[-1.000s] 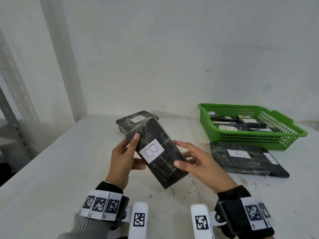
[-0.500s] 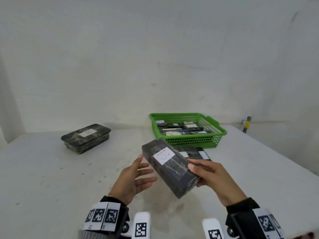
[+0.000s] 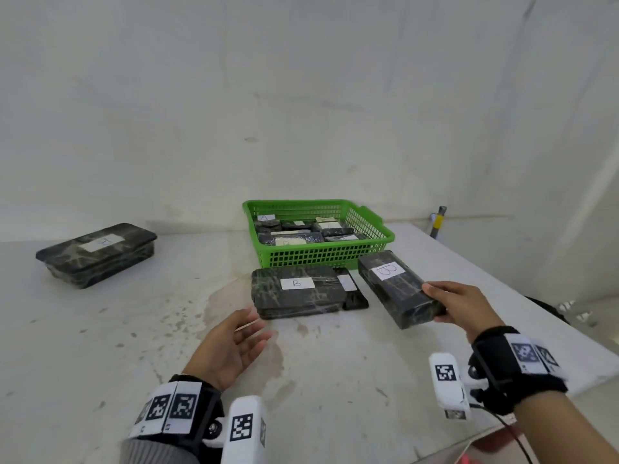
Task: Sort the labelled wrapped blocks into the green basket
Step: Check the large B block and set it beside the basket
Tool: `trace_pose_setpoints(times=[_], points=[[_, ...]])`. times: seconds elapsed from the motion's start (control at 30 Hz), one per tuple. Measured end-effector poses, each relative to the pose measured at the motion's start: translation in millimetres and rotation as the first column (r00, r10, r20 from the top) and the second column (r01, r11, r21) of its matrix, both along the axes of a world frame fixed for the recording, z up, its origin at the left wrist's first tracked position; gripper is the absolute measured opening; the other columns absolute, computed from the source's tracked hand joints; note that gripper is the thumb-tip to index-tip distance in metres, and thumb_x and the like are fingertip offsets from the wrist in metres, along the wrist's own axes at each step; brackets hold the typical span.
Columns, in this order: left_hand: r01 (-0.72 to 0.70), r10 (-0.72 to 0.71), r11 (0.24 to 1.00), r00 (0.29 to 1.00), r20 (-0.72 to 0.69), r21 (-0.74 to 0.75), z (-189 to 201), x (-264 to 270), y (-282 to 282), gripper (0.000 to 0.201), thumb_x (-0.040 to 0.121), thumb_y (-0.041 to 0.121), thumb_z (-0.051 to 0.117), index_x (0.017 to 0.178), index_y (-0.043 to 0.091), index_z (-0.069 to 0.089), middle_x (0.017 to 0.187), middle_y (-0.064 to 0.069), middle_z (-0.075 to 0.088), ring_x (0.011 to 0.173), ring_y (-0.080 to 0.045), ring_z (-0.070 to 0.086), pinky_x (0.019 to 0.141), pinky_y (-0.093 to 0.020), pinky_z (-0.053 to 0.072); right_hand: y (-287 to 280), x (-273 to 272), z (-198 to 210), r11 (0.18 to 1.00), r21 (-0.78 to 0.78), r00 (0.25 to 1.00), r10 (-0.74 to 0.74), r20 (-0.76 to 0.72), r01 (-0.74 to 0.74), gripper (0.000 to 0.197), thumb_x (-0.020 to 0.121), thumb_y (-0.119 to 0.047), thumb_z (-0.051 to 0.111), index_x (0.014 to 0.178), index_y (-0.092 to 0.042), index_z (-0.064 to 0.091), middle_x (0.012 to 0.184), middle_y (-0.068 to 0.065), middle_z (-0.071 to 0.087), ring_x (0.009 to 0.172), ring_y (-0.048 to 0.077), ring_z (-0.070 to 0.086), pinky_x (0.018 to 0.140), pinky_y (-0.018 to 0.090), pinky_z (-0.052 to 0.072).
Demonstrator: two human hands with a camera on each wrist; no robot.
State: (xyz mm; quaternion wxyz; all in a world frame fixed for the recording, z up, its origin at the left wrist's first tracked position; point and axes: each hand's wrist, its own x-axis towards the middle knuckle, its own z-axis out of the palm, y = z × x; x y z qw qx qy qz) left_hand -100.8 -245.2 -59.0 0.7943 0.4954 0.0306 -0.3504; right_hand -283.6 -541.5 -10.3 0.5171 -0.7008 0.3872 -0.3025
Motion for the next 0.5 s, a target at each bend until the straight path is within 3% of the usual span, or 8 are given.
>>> trace_pose_setpoints(times=[0.23,0.37,0.5], points=[[-0.020,0.020,0.999,1.000,0.013,0.025,0,-1,0,0.020,0.099,0.022,0.053,0.089,0.007,0.061,0.080,-0.008,0.061,0.053,-0.015,0.065,0.042,-0.019,0.053,-26,26,-18,0.997,0.065,0.988,0.045,-0.149,-0.036,0.024,0.092,-0.015,0.067,0.111,-0.002,0.069,0.098,0.013,0.064,0.073,0.018,0.060,0.059,0.026,0.053],[-0.014,0.013,1.000,1.000,0.012,0.022,-1,1,0,0.019,0.098,0.021,0.054,0.089,0.006,0.062,0.080,-0.009,0.061,0.048,-0.013,0.066,0.042,-0.020,0.053,-31,35,-24,0.998,-0.020,0.965,0.055,-0.256,-0.062,0.025,0.094,-0.020,0.065,0.114,-0.007,0.069,0.105,0.009,0.062,0.092,0.024,0.058,0.059,0.027,0.048],[-0.007,0.006,1.000,1.000,0.021,0.029,-3,2,-2,0.018,0.098,0.021,0.054,0.090,0.007,0.062,0.080,-0.008,0.062,0.048,-0.012,0.066,0.042,-0.020,0.053,-35,41,-27,0.997,0.012,0.949,0.081,-0.303,-0.082,0.029,0.096,-0.021,0.061,0.120,-0.005,0.066,0.117,0.013,0.061,0.101,0.026,0.057,0.073,0.033,0.053]])
